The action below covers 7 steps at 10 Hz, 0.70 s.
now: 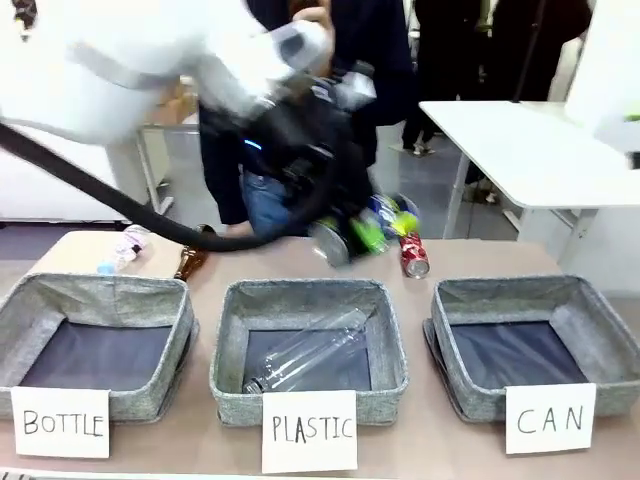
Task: Sort the can waste into the basket.
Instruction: Pick up the can waste from the table and place it in the right Fabric basket.
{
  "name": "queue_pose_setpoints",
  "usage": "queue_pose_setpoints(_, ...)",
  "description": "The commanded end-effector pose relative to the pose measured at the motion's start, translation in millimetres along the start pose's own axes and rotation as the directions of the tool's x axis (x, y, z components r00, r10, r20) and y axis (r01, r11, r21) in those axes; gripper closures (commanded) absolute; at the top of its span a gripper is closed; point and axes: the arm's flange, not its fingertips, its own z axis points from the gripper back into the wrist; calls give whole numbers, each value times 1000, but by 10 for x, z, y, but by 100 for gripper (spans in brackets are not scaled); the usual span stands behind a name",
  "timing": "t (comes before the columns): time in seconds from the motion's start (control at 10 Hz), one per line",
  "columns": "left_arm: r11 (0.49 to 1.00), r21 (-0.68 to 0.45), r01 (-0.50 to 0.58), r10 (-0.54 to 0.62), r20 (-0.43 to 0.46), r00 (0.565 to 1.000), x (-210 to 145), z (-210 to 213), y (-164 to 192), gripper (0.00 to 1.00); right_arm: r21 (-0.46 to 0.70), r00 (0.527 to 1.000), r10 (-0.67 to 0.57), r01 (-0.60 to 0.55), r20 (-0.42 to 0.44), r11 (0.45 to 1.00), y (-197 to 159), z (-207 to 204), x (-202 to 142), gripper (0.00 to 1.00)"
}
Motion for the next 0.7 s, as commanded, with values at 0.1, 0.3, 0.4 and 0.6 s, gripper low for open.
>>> queue_pose_setpoints(0.1, 956, 177, 232, -248, 74, 966, 955, -990, -124, 61, -189, 999, -39, 43, 22, 981, -187, 969, -574, 0)
queue_pose_setpoints(0.3, 918, 244, 312, -340, 82, 937, 1460, -1570, -311, 61, -215, 990, -91, 113, 107, 970, -577, 1286, -940, 0)
queue_pose_setpoints(0.4, 892, 295, 342, -376, 64, 925, 1627, -1842, -328, 61, -160, 983, -123, 145, 139, 976, -755, 1335, -1048, 0)
queue_pose_setpoints(0.6, 877, 304, 371, -385, -17, 923, 1861, -2107, -275, 61, -214, 994, -67, 84, 86, 973, -418, 1292, -820, 0)
